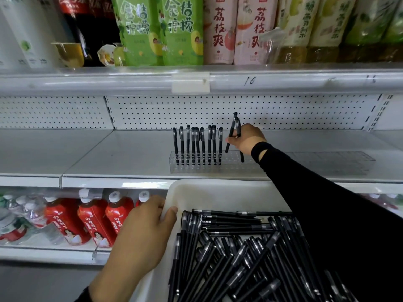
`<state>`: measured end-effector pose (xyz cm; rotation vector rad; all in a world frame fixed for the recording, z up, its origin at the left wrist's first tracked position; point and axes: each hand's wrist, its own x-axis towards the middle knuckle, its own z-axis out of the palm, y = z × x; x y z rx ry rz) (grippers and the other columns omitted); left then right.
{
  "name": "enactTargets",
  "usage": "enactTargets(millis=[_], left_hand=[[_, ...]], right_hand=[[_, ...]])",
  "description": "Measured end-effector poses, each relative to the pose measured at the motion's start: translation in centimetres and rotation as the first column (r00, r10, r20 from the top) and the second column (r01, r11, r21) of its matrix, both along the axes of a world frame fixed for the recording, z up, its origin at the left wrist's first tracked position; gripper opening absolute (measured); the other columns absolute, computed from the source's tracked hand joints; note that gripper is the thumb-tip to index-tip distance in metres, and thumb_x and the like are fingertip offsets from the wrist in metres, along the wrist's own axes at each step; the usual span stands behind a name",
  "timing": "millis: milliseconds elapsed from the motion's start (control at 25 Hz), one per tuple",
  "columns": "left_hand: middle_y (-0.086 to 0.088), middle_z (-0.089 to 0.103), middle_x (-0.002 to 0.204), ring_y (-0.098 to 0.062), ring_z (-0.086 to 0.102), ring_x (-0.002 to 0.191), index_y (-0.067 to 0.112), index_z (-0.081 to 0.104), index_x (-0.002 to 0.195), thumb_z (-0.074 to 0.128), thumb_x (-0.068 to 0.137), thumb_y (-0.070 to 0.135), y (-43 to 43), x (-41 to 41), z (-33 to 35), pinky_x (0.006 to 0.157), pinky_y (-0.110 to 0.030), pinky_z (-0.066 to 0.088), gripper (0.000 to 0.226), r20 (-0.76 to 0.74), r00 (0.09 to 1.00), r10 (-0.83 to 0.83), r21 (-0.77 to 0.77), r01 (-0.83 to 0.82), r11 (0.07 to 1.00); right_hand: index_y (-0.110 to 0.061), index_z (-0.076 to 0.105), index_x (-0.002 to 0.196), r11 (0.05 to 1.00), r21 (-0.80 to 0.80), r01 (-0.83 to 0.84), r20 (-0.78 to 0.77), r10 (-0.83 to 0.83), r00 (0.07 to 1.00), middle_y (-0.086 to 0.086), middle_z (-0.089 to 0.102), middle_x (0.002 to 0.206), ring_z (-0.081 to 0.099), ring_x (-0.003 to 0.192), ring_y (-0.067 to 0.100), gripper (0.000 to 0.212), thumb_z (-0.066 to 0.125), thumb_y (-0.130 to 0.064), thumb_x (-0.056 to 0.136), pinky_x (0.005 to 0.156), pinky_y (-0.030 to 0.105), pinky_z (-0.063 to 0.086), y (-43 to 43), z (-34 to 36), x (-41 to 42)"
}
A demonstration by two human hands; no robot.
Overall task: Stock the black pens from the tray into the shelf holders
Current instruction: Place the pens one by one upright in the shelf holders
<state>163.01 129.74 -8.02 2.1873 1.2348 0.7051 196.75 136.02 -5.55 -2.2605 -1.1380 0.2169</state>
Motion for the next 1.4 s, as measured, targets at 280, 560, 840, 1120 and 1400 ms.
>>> enactTargets(millis=[280,560,840,1120,1400], left_hand=[[0.004,0.063,0.067,-0.004,0.057,0.064,0.026,0.058,0.084,0.055,0.096,0.037,0.0,0.0,-0.1,0.052,-0.02,0.034,0.017,0.003,1.0,-0.004,0.003,0.004,1.0],[0.003,0.063,0.067,-0.005,0.058,0.064,0.025,0.058,0.082,0.055,0.096,0.038,0.3,0.0,-0.2,0.052,-0.019,0.034,0.019,-0.003,1.0,-0.005,0.006,0.005,1.0],[0.0,0.065,0.067,-0.007,0.058,0.064,0.024,0.06,0.084,0.055,0.096,0.037,0.3,0.1,-0.3,0.054,-0.023,0.037,0.019,0.005,1.0,-0.014,-0.017,0.014,1.0],[0.0,0.066,0.067,-0.008,0.06,0.063,0.025,0.059,0.084,0.053,0.096,0.04,0.4,0.0,-0.4,0.056,-0.028,0.042,0.02,-0.001,1.0,-0.02,-0.029,0.02,0.999],[0.0,0.062,0.063,-0.008,0.056,0.06,0.025,0.057,0.083,0.054,0.096,0.038,0.4,0.0,-0.3,0.053,-0.024,0.035,0.019,0.006,1.0,-0.02,-0.029,0.02,0.999]], right_hand=[[-0.01,0.069,0.096,1.0,-0.001,-0.011,0.015,0.011,1.0,0.008,0.072,0.092,0.068,0.087,0.028,0.028,0.069,-0.038,0.09,0.08,0.033,0.053,0.5,0.2,0.1],[-0.016,0.059,0.07,0.998,-0.045,-0.052,-0.006,0.052,0.999,0.0,0.056,0.064,0.055,0.065,0.02,0.027,0.07,-0.032,0.088,0.055,0.025,0.038,0.7,-0.8,-0.1],[-0.008,0.075,0.099,0.998,-0.011,-0.06,-0.01,0.059,0.998,0.006,0.074,0.094,0.068,0.091,0.023,0.029,0.075,-0.034,0.086,0.08,0.027,0.052,0.2,-0.8,0.4],[-0.009,0.075,0.09,0.995,0.099,-0.016,-0.093,0.025,0.995,0.007,0.076,0.083,0.07,0.071,0.02,0.028,0.078,-0.036,0.084,0.08,0.035,0.061,-0.6,0.4,1.2],[-0.009,0.069,0.089,0.973,0.221,0.07,-0.277,-0.006,0.961,0.009,0.075,0.087,0.073,0.066,0.015,0.012,0.078,-0.015,0.085,0.061,0.022,0.06,-0.5,2.2,0.6]])
